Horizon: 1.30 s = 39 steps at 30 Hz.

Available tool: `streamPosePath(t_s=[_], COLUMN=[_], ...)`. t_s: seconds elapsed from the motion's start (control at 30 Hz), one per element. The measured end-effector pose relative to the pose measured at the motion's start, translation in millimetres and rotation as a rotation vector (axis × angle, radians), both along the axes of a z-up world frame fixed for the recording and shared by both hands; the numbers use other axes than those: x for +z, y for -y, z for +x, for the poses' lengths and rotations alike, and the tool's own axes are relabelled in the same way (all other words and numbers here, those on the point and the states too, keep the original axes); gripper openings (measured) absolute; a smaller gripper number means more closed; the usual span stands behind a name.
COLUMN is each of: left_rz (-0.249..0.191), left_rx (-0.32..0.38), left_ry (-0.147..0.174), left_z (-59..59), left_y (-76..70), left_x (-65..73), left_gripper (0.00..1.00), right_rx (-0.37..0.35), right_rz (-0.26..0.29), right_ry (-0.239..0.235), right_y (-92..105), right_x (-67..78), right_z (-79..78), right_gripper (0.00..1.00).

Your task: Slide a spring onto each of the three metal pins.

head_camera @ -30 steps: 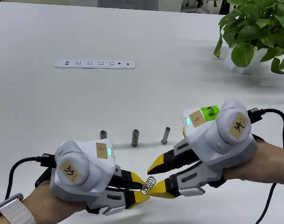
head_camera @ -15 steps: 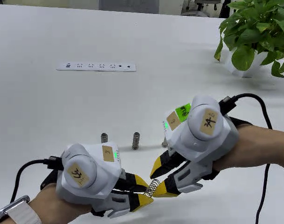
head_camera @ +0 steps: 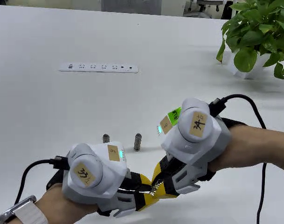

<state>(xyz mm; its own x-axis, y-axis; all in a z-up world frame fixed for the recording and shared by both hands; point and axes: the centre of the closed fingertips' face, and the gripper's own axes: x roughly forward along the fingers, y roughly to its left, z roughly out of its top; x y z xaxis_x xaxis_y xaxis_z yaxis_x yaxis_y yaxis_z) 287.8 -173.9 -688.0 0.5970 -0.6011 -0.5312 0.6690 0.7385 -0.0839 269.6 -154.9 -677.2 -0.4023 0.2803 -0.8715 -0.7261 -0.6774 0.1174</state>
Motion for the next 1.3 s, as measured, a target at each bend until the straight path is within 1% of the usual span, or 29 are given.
streamPosePath(t_s=[0.4,0.5,0.73,0.83,0.93,1.0,1.1,1.2,1.23,1.3], left_rz=[0.002,-0.008,-0.010,-0.016,-0.016,-0.032,-0.038,-0.071,-0.080,-0.083], left_rx=[-0.003,0.004,0.013,0.026,0.042,0.051,0.069,0.091,0.106,0.131], left_ry=[-0.003,-0.010,-0.001,-0.006,-0.003,-0.005,0.000,0.007,0.008,0.013], left_z=[-1.0,-1.1,-0.7,-1.7,-2.0,-2.5,-2.7,-3.3,-3.1,-3.1], left_y=[0.7,0.2,-1.3,-3.7,-6.5,-7.1,-10.4,-12.8,-14.3,-19.2], left_x=[-1.3,-1.7,-1.2,-2.4,-2.9,-2.4,-2.6,0.0,0.6,1.0], left_gripper=[0.10,0.10,0.11,0.11,0.13,0.12,0.12,0.12,0.12,0.14], right_rx=[0.013,0.015,0.019,0.021,0.021,0.019,0.019,0.018,0.018,0.017], right_rz=[-0.017,-0.021,-0.021,-0.020,-0.020,-0.016,-0.013,-0.014,-0.015,-0.016], right_ry=[0.005,0.009,0.014,0.014,0.014,0.016,0.022,0.024,0.025,0.027], right_y=[0.8,0.9,-0.9,-1.5,-1.9,-2.7,-3.7,-3.9,-3.8,-3.8], right_x=[-2.4,-2.1,-1.5,-0.7,0.1,1.0,2.4,3.4,3.5,3.5], right_z=[0.2,-0.8,-0.9,-1.1,-1.4,-1.0,0.7,2.5,3.1,4.7], right_gripper=[0.12,0.12,0.12,0.12,0.12,0.12,0.12,0.12,0.12,0.12])
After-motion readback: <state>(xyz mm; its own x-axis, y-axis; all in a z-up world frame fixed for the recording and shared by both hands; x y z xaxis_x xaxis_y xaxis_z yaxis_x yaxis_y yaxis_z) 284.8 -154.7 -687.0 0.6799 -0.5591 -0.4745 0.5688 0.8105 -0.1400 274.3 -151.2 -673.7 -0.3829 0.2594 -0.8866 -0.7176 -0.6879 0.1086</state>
